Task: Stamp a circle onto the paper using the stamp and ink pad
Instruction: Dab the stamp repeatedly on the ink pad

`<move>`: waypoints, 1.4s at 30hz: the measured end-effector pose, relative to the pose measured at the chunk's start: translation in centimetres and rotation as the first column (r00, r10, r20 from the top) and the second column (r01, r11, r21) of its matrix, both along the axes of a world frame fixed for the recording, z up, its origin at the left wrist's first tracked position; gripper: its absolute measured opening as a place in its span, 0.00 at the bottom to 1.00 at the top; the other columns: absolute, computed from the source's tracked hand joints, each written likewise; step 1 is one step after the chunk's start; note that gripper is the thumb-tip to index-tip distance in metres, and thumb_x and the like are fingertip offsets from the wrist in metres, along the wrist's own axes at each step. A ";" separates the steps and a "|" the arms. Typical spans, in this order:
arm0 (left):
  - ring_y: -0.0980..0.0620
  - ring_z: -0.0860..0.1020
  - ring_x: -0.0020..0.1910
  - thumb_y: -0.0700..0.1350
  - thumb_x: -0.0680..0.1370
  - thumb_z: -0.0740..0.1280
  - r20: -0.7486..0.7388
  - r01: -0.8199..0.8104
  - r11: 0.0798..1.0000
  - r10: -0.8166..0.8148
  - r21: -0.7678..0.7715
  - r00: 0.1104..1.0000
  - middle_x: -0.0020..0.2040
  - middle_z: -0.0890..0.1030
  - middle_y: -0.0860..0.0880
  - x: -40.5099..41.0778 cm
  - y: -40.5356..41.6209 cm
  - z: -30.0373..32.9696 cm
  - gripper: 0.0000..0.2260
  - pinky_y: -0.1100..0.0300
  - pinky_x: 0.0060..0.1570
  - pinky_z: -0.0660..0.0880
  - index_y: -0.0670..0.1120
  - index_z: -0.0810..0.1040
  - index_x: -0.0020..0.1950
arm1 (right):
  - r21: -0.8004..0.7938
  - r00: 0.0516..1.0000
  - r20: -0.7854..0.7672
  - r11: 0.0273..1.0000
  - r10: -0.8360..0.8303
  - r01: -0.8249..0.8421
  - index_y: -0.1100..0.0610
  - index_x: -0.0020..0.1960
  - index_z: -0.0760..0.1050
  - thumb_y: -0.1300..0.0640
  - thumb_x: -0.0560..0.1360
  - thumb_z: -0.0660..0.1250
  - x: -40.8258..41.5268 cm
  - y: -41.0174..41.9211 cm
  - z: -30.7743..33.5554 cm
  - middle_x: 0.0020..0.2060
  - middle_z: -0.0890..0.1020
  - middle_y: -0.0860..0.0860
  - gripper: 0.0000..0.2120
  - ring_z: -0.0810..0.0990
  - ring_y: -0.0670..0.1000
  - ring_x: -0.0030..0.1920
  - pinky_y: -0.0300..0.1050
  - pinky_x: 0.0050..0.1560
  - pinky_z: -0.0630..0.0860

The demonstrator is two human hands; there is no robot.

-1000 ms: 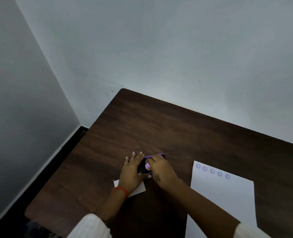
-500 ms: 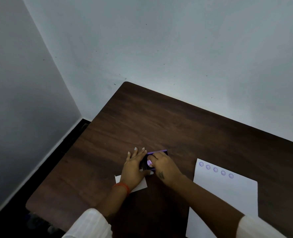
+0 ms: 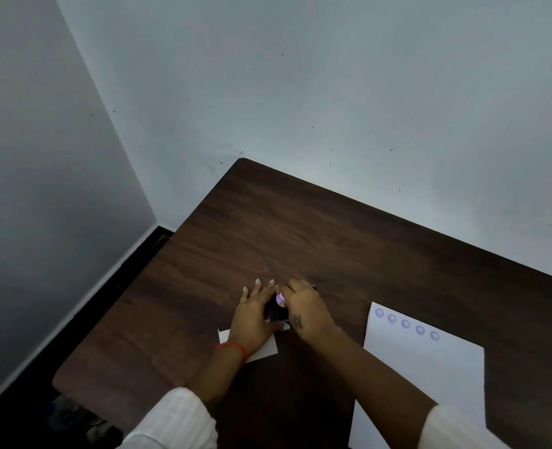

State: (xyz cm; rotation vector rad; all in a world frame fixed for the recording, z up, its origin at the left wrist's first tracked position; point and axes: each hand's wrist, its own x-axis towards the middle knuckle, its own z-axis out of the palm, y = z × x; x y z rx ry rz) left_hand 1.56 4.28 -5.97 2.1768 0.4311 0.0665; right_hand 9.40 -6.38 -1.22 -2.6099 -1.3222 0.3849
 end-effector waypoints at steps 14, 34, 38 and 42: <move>0.48 0.52 0.76 0.46 0.67 0.75 0.004 -0.016 1.000 0.016 -0.003 1.000 0.74 0.62 0.47 0.1 -0.1 0.0 0.35 0.56 0.72 0.41 0.49 0.63 0.71 | 0.019 1.000 -0.002 1.000 -0.016 0.016 0.62 0.56 0.73 0.65 0.71 0.65 0.3 0.2 -0.1 0.54 0.77 0.59 0.14 0.74 0.57 0.56 0.47 0.55 0.70; 0.49 0.50 0.76 0.48 0.67 0.75 -0.039 0.001 1.000 -0.001 -0.003 0.999 0.75 0.61 0.50 0.0 0.1 0.1 0.36 0.53 0.74 0.42 0.48 0.62 0.71 | 0.016 0.996 -0.090 1.000 0.005 -0.003 0.62 0.61 0.73 0.62 0.78 0.58 -0.1 -1.9 0.1 0.60 0.77 0.59 0.13 0.73 0.56 0.61 0.47 0.62 0.69; 0.49 0.49 0.76 0.48 0.67 0.75 -0.034 0.003 1.000 -0.003 -0.006 0.999 0.75 0.61 0.50 0.1 0.1 0.2 0.36 0.54 0.73 0.41 0.48 0.62 0.71 | -0.073 0.986 -0.075 0.986 0.147 -0.152 0.64 0.62 0.71 0.61 0.79 0.56 0.6 -1.8 1.1 0.62 0.76 0.61 0.14 0.71 0.58 0.63 0.50 0.63 0.68; 0.49 0.50 0.76 0.47 0.68 0.74 -0.037 0.018 1.000 -0.017 0.011 0.999 0.75 0.60 0.49 0.1 0.1 0.3 0.35 0.53 0.74 0.41 0.48 0.62 0.71 | -0.038 0.998 -0.048 0.998 0.042 -0.044 0.62 0.61 0.72 0.61 0.78 0.58 0.0 -1.5 0.7 0.60 0.76 0.60 0.13 0.72 0.56 0.61 0.48 0.62 0.69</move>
